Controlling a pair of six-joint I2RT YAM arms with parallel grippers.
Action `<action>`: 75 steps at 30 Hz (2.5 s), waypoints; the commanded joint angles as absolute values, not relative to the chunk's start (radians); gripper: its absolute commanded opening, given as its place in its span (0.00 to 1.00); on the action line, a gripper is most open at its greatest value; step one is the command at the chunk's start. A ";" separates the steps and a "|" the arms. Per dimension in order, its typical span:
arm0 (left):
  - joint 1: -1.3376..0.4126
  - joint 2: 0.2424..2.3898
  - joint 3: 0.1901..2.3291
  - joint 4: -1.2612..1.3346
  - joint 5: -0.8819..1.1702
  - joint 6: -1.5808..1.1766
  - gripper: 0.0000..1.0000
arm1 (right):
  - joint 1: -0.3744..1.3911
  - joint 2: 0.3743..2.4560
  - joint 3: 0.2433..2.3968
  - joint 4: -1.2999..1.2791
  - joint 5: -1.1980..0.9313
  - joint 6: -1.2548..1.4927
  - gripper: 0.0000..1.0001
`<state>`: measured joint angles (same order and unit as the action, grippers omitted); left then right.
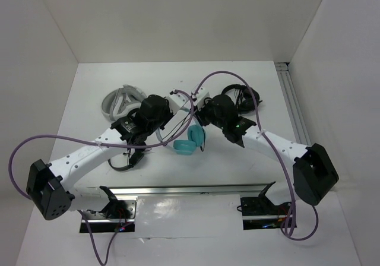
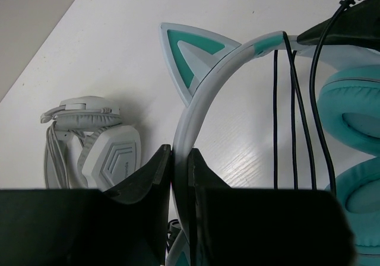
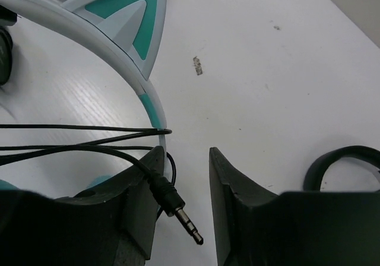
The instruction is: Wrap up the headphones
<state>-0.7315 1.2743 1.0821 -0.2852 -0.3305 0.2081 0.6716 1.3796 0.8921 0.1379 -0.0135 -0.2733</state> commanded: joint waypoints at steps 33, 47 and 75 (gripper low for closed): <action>-0.560 1.474 1.296 -0.426 -0.115 0.014 0.00 | 0.360 1.389 1.068 -0.011 -0.493 -0.106 0.81; -0.457 1.606 1.318 -0.230 -0.152 -0.227 0.00 | 0.431 1.193 1.035 -0.003 -0.120 0.071 1.00; -0.427 2.055 1.477 -0.011 -0.382 -0.552 0.04 | 0.566 1.190 0.986 0.020 -0.061 0.126 1.00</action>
